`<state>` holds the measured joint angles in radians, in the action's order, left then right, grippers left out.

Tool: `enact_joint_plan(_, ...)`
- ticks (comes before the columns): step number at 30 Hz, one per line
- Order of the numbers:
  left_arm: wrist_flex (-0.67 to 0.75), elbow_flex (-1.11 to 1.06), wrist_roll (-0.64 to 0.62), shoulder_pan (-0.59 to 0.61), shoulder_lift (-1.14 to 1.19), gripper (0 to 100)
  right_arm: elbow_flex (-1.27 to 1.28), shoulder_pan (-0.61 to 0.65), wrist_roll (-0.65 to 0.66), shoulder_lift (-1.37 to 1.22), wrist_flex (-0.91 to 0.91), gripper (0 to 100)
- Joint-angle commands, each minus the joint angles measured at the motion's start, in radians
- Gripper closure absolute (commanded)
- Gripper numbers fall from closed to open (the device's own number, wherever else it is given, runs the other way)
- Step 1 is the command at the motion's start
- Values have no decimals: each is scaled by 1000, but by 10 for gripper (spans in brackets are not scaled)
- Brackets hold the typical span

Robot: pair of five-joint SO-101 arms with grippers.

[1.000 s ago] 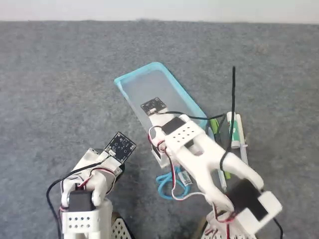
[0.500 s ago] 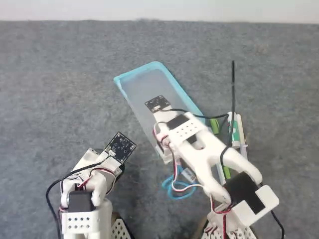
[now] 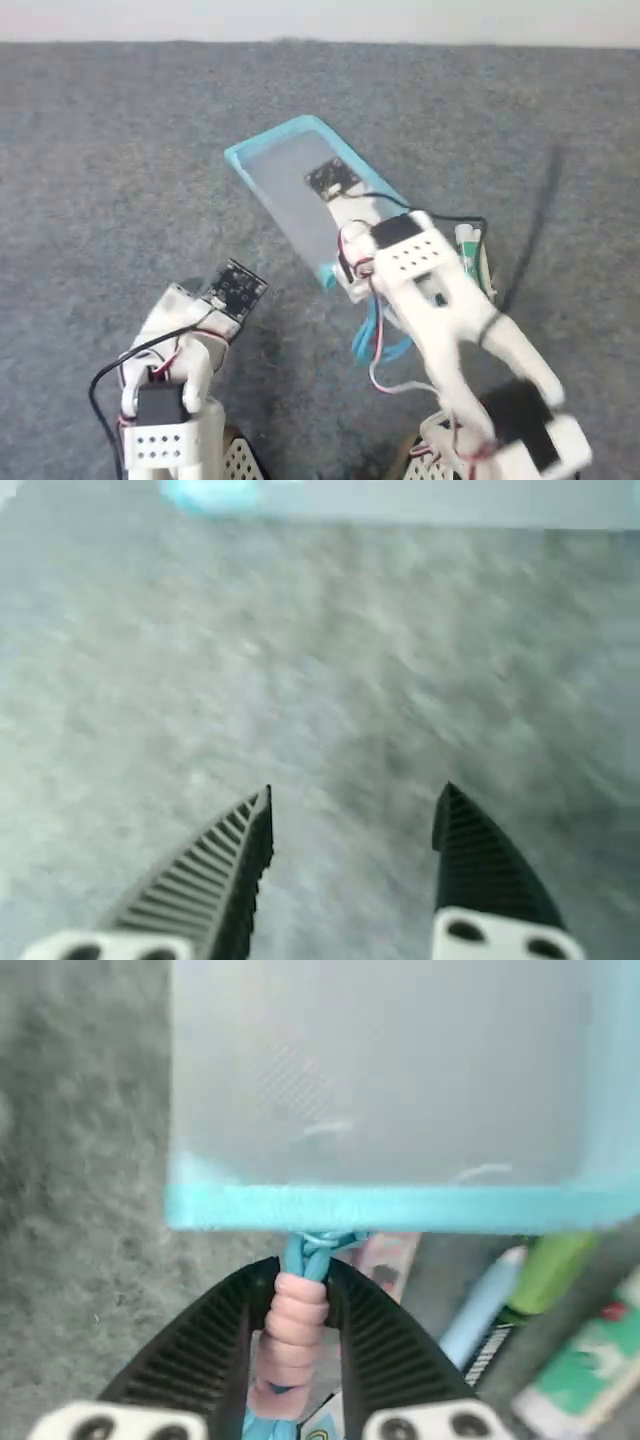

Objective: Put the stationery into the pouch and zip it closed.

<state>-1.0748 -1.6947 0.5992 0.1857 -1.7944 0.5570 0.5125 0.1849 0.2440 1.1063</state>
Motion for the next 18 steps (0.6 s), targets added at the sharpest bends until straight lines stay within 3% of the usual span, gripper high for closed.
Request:
enact_joint_plan(1,130,22,-133,52,0,754,-61,-39,34,183,16,992)
enact_joint_plan(8,49,240,-253,31,14,750,-55,22,34,374,-13,992)
enact_joint_plan(18,-8,610,-439,-322,512,639,46,99,43,404,-68,993)
